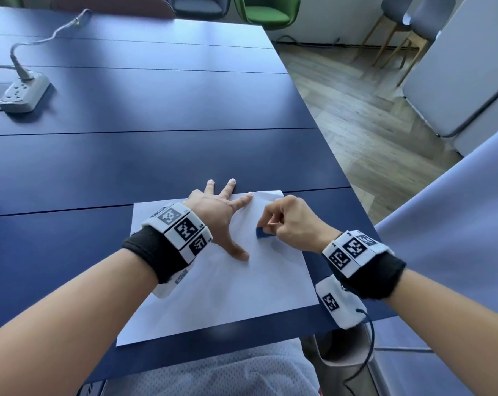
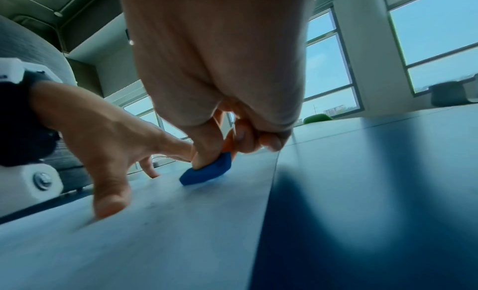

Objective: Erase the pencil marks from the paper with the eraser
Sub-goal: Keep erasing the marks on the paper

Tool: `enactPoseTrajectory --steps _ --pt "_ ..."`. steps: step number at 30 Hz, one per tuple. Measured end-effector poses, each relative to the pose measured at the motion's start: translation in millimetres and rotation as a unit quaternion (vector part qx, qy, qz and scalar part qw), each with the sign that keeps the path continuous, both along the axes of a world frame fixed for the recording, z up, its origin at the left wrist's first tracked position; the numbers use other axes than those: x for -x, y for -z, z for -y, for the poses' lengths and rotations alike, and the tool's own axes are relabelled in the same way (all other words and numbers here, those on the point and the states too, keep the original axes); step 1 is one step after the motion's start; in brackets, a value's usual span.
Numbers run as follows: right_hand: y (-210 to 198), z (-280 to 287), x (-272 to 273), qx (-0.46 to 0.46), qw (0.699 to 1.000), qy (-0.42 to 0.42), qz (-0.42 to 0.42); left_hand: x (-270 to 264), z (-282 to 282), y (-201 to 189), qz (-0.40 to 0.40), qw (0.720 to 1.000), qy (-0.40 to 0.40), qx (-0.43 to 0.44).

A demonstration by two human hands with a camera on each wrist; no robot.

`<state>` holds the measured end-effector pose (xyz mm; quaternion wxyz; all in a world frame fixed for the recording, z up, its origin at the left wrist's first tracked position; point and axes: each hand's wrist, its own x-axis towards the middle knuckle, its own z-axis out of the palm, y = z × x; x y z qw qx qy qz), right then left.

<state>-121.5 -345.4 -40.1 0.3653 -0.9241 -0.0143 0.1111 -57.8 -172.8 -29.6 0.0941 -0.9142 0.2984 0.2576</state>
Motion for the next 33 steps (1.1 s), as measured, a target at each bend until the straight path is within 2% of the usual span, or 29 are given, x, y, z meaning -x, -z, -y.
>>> enactPoseTrajectory --steps 5,14,16,20,25,27,30,31,33 --pt "-1.5 5.9 18.5 0.022 0.993 -0.078 -0.085 0.2 0.3 -0.4 0.003 1.0 0.003 0.002" --pt "-3.7 7.5 -52.6 0.015 0.998 0.055 0.012 -2.1 -1.7 2.8 0.001 1.0 0.005 0.009" --pt "-3.6 9.0 -45.9 0.016 0.999 0.048 0.012 -2.3 -1.3 2.6 0.0 1.0 0.007 0.01" --pt "-7.9 8.3 -36.9 0.028 0.998 -0.015 -0.053 -2.4 -1.5 2.5 -0.004 1.0 0.005 0.007" --pt "-5.7 12.8 -54.5 0.026 0.998 0.056 0.013 -3.3 -1.1 3.0 -0.001 1.0 0.007 0.009" --pt "-6.2 14.5 -47.5 0.019 0.999 0.032 -0.013 -3.4 -1.2 4.1 -0.004 1.0 0.005 0.012" --pt "-13.5 14.0 -31.8 0.052 0.991 -0.058 -0.107 -4.0 -1.6 5.8 -0.009 1.0 0.0 0.015" --pt "-15.7 13.3 -31.9 0.065 0.989 -0.071 -0.113 -4.3 -2.0 6.1 -0.009 1.0 -0.001 0.016" --pt "-16.4 14.0 -40.7 0.071 0.995 -0.041 -0.064 -4.7 -2.5 5.5 -0.008 1.0 -0.001 0.017"
